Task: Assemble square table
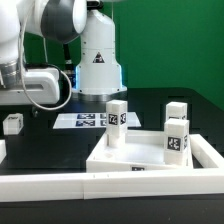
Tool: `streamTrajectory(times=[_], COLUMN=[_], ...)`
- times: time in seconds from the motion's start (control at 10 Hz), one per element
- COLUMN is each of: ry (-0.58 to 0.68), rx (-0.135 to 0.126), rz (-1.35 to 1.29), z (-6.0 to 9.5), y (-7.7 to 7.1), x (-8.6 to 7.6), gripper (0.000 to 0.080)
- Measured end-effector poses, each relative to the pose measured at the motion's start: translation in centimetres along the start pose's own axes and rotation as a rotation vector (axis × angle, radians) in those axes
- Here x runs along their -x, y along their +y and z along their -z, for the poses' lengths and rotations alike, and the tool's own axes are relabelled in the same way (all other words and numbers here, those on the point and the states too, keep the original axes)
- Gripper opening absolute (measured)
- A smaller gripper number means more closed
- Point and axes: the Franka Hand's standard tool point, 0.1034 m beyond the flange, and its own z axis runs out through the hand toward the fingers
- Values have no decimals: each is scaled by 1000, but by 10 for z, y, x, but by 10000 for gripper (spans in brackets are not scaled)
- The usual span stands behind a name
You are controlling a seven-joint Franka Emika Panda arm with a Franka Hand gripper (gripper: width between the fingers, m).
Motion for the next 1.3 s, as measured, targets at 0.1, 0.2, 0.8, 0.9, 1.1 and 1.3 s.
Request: streamTrajectory(times=[0.1,0.2,0.8,0.9,1.1,1.3], ry=[-55,-50,-219,-219,-225,-232], rx=[-5,37,44,42,34,30], rz=[4,24,11,10,11,6], z=[-1,-3,-26,-27,-30,-33], y=[0,5,4,5,10,12], x=[0,-3,5,5,10,15], gripper=[649,649,649,649,649,649])
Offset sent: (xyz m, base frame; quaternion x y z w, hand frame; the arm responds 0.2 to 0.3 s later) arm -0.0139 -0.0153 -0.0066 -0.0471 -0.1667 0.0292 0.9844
